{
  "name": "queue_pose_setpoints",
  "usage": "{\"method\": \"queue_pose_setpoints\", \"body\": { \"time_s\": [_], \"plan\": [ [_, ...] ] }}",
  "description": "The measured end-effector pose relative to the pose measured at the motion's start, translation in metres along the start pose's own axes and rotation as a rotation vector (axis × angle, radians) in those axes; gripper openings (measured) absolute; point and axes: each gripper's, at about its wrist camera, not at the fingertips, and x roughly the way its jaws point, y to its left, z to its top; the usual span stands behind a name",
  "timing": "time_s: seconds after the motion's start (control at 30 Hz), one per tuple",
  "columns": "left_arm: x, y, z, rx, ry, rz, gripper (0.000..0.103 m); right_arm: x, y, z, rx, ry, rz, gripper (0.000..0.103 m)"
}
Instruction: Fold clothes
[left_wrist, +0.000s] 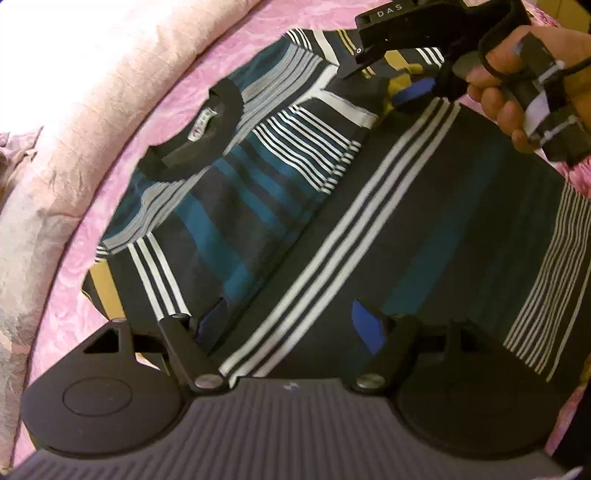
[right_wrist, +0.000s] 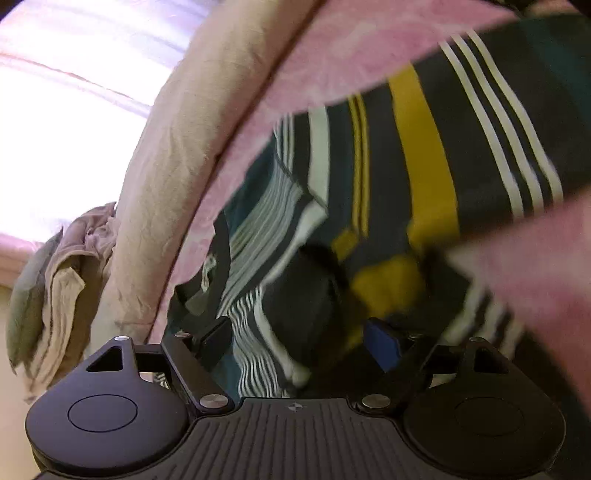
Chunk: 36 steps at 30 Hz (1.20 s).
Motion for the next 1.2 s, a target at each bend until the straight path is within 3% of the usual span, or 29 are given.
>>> {"method": "queue_pose_setpoints", "body": {
  "time_s": [0.03,0.1,0.13,0.17,0.27,0.43,0.57,0.77,0.83,0.87,0.9,0.93,1.2],
  "plan": [
    [0.001,-0.002,-0.001,0.007,0.005,-0.004,0.072,0.001,-0.003,-0.004,0.02,0.005,0.003,0.075],
    [0.001,-0.005,-0.002,0.025,0.008,-0.006,0.072,0.005,-0.008,-0.007,0.042,0.005,0.023,0.041],
    [0.0,-0.006,-0.002,0.032,0.007,-0.006,0.072,0.009,-0.009,-0.004,0.048,0.0,0.04,0.03],
    [-0.001,-0.007,-0.002,0.038,0.006,-0.005,0.072,0.011,-0.009,0.0,0.046,-0.011,0.039,0.011],
    [-0.005,-0.006,-0.001,0.041,-0.001,-0.002,0.072,0.0,0.004,0.013,0.006,-0.06,0.075,0.003],
    [-0.003,-0.008,0.0,0.042,0.004,-0.009,0.072,-0.042,0.026,0.023,-0.106,-0.176,0.136,0.003],
    [-0.001,-0.016,0.002,0.074,0.004,-0.019,0.072,-0.025,-0.03,0.013,0.032,-0.078,0.003,0.004],
    [0.007,-0.021,0.012,0.118,0.004,-0.022,0.072,-0.048,-0.061,0.002,0.078,-0.087,-0.064,0.004],
    [0.011,-0.022,0.019,0.14,-0.004,-0.022,0.072,-0.065,-0.069,0.001,0.081,-0.106,-0.117,0.008],
    [0.014,-0.023,0.024,0.152,-0.008,-0.022,0.072,-0.079,-0.079,0.001,0.099,-0.137,-0.15,0.039],
    [0.016,-0.024,0.029,0.164,-0.013,-0.023,0.072,-0.094,-0.089,0.002,0.117,-0.169,-0.183,0.09],
    [0.019,-0.025,0.035,0.176,-0.021,-0.024,0.071,-0.109,-0.098,0.003,0.135,-0.2,-0.216,0.099],
    [0.03,-0.063,0.087,0.285,-0.078,-0.054,0.072,-0.22,-0.206,0.037,0.326,-0.465,-0.31,0.099]
  ]
}}
